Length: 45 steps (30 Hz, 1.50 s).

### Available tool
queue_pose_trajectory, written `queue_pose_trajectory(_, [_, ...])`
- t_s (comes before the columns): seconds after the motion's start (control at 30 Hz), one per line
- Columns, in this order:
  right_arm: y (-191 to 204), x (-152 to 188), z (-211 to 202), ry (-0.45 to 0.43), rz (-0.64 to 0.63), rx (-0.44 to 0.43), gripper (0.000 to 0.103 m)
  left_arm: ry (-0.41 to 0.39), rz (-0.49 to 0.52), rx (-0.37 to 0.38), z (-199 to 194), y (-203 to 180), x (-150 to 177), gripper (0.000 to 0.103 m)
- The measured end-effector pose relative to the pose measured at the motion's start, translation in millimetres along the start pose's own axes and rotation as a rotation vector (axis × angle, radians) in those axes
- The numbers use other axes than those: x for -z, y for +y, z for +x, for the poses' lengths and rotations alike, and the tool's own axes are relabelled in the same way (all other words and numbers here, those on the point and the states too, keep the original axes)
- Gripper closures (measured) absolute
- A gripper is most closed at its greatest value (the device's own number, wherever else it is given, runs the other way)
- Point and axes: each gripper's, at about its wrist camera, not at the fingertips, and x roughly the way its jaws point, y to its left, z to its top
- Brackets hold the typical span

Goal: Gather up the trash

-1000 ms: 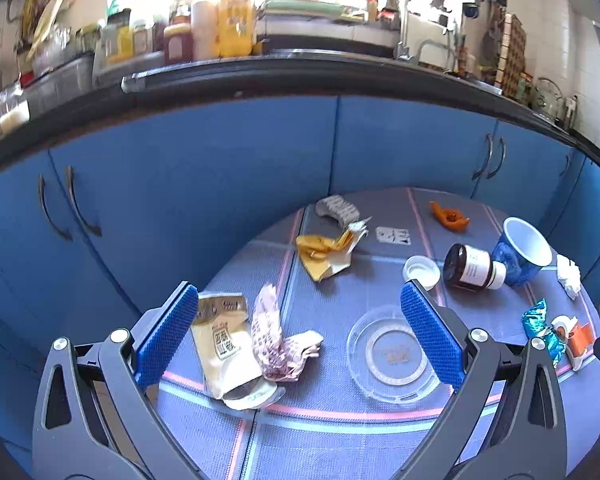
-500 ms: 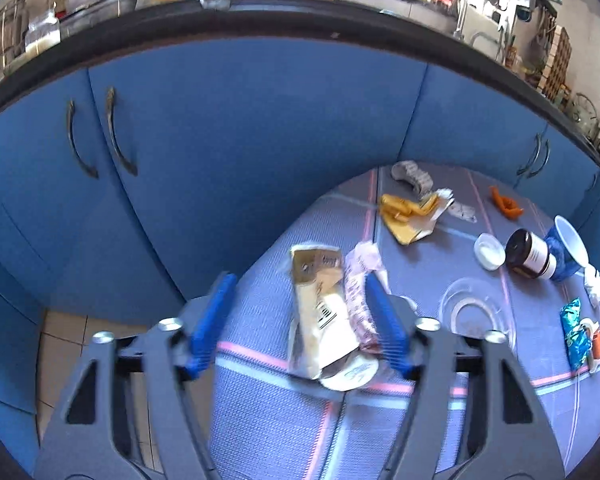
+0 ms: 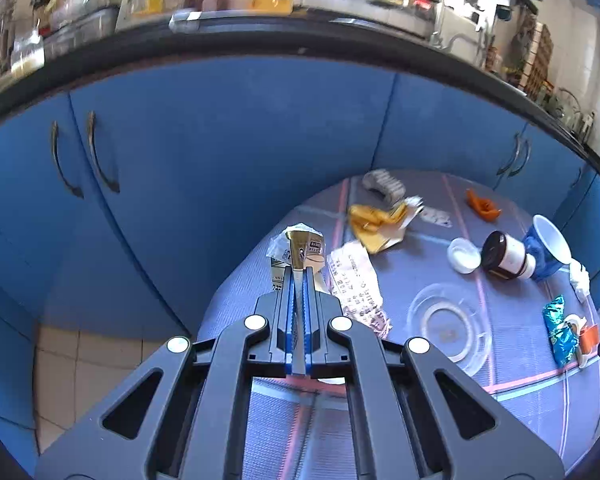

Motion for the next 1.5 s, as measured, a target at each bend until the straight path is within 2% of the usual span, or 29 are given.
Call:
queue_pose_trajectory(0.3, [-19.0, 4.2, -0.6, -0.001, 0.032, 0.022, 0.011, -0.041, 0.058, 0.036, -16.9, -32.7, -9.2, 0.100])
queue_pose_trajectory(0.67, [-43.5, 13.9, 18.6, 0.042, 0.086, 0.021, 0.011, -0.029, 0.134, 0.102, -21.8, -69.9, -1.2, 0.100])
queue_pose_trajectory(1.2, [-42.2, 13.3, 73.1, 0.134, 0.070, -0.027, 0.011, 0.018, 0.241, 0.186, -11.4, -109.9, 10.9, 0.100])
queue_pose_trajectory(1.27, [-41.1, 14.4, 73.4, 0.118, 0.059, -0.009, 0.027, 0.022, 0.253, 0.190, -9.9, -113.5, 11.6, 0.100])
queue_pose_trajectory(1.3, [-40.3, 14.6, 74.0, 0.123, 0.051, -0.014, 0.050, 0.023, 0.257, 0.191, -9.2, -114.9, 11.6, 0.100])
queue_pose_trajectory(1.33, [-40.0, 15.0, 75.1, 0.132, 0.045, -0.016, 0.064, 0.025, 0.262, 0.194, -8.2, -117.0, 11.8, 0.100])
queue_pose_trajectory(1.5, [-39.2, 16.7, 65.0, 0.113, 0.005, 0.001, 0.068, 0.030, 0.288, 0.212, -7.2, -128.7, 13.8, 0.100])
